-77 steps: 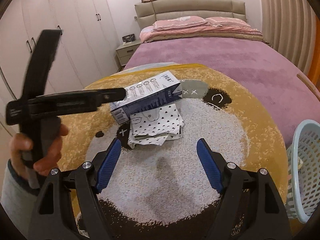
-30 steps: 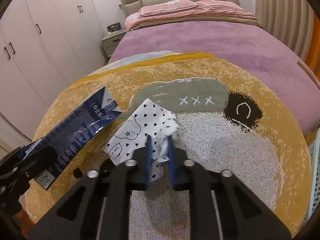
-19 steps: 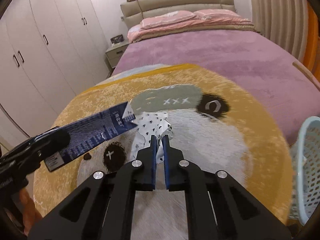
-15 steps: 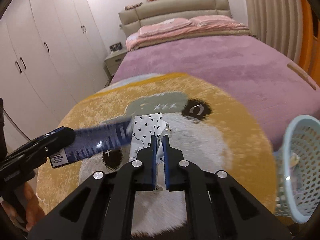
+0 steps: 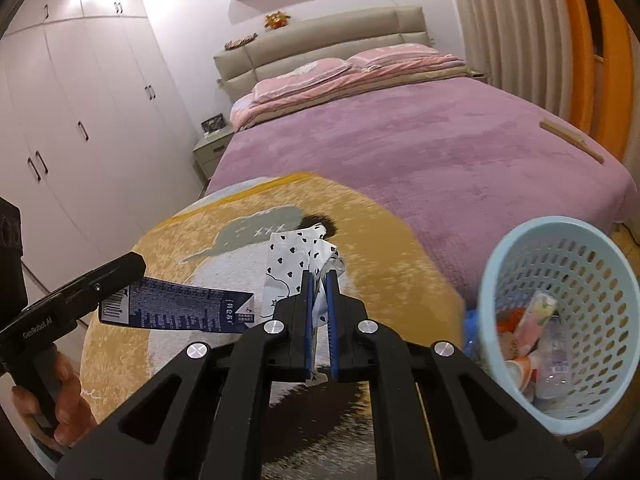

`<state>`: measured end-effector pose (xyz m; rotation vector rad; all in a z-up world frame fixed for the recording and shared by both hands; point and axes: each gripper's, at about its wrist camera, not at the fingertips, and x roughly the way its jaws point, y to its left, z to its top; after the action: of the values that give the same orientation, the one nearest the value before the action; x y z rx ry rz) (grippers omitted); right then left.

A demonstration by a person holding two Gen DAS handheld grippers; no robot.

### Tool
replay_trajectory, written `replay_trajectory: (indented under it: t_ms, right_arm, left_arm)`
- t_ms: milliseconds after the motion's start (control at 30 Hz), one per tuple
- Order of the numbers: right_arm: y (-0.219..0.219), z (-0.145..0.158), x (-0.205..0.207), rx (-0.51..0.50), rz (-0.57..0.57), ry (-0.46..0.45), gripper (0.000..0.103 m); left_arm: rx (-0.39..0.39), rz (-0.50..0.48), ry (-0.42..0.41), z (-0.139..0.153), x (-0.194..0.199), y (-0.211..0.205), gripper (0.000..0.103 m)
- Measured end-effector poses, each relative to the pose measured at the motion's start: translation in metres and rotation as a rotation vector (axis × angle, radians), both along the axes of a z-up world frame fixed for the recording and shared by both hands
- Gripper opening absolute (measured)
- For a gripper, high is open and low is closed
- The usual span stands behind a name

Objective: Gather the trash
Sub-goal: 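Carry the milk carton and polka-dot packet over the blue basket, then open both tools to drop the carton and packet into the basket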

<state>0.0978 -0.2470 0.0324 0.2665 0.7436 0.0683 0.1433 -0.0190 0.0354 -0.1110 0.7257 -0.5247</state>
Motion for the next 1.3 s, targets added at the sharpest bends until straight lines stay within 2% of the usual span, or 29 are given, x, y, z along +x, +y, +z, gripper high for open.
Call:
replay_trajectory:
  t_ms: [400, 733, 933, 1033, 1233, 1300]
  right_arm:
    - [-0.068, 0.014, -0.031, 0.011, -0.136, -0.053, 0.005]
    - [-0.159, 0.014, -0.062, -0.020, -0.354, -0.070, 0.005]
    - [-0.211, -0.012, -0.066, 0.021, -0.461, -0.005, 0.005]
    - [-0.225, -0.027, -0.065, 0.039, -0.487, 0.027, 0.005]
    - [-0.239, -0.046, -0.063, 0.070, -0.506, 0.066, 0.006]
    - [-0.245, -0.053, -0.063, 0.098, -0.502, 0.080, 0.009]
  left_arm:
    - [0.052, -0.122, -0.049, 0.019, -0.007, -0.076, 0.054]
    - [0.051, -0.308, -0.082, 0.029, -0.004, -0.192, 0.054]
    - [0.037, -0.391, -0.040, 0.012, 0.002, -0.250, 0.054]
    - [0.024, -0.419, 0.005, -0.003, 0.009, -0.272, 0.054]
    - [0.035, -0.451, 0.038, -0.028, 0.011, -0.295, 0.055]
    - [0.033, -0.445, 0.056, -0.034, 0.014, -0.295, 0.062]
